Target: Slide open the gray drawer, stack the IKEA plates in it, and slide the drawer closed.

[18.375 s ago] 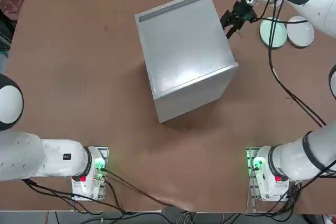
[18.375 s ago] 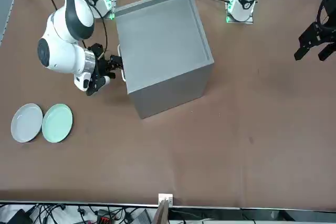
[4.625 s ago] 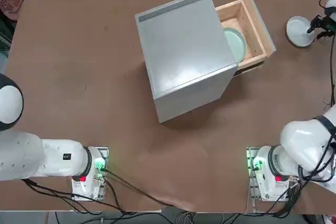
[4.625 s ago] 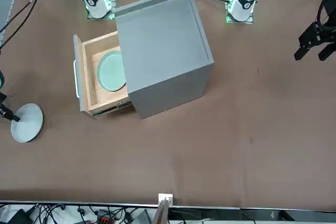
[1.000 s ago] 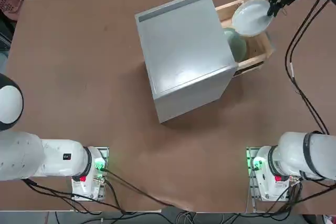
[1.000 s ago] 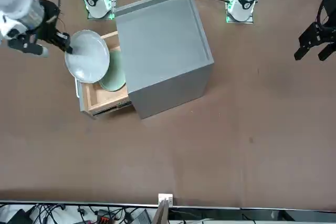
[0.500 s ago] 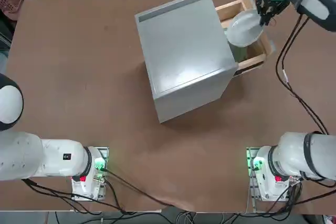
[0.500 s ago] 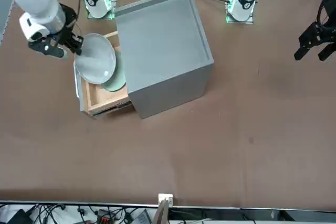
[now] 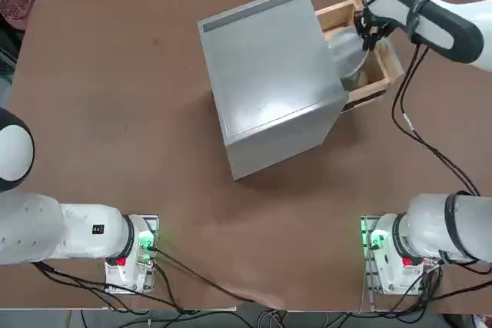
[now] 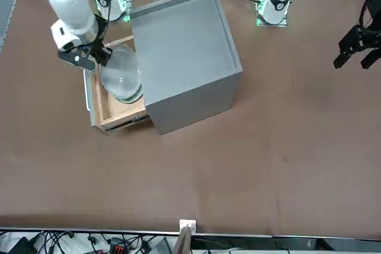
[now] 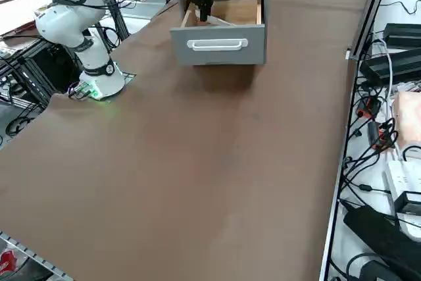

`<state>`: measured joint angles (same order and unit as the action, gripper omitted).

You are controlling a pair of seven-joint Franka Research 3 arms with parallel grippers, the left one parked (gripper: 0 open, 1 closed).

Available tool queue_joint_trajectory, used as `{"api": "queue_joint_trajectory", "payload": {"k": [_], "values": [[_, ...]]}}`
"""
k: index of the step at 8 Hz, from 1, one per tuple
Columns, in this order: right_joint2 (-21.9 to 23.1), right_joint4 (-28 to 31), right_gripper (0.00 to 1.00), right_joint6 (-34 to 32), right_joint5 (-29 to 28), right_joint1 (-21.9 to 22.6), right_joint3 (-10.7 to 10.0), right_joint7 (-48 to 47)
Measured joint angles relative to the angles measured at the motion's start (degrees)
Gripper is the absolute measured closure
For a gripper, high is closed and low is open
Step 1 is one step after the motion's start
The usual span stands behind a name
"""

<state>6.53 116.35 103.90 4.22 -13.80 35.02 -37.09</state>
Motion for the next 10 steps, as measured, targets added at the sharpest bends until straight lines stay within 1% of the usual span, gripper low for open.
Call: {"api": "queue_joint_trajectory", "payload": {"k": [3, 4, 5, 6, 7, 8, 9, 10], "values": [[-1.5, 2.2, 0.97, 2.2, 0.2, 0.5, 0.2, -1.7], [-1.6, 3.0, 0.93, 2.8, 0.3, 0.4, 0.2, -1.9], [-1.6, 3.2, 0.84, 3.0, 0.3, 0.4, 0.2, -2.1], [-1.6, 3.2, 0.67, 3.0, 0.3, 0.4, 0.2, -2.1], [-1.5, 3.0, 0.46, 3.0, 0.4, 0.4, 0.2, -2.1], [-1.5, 2.0, 0.27, 2.0, 0.6, 0.4, 0.1, -1.6], [-1.3, -0.3, 0.05, -0.7, 1.1, 0.0, -0.2, 0.4], [-1.1, -3.5, 0.00, -4.3, 1.6, -1.4, -0.4, 4.5]]}}
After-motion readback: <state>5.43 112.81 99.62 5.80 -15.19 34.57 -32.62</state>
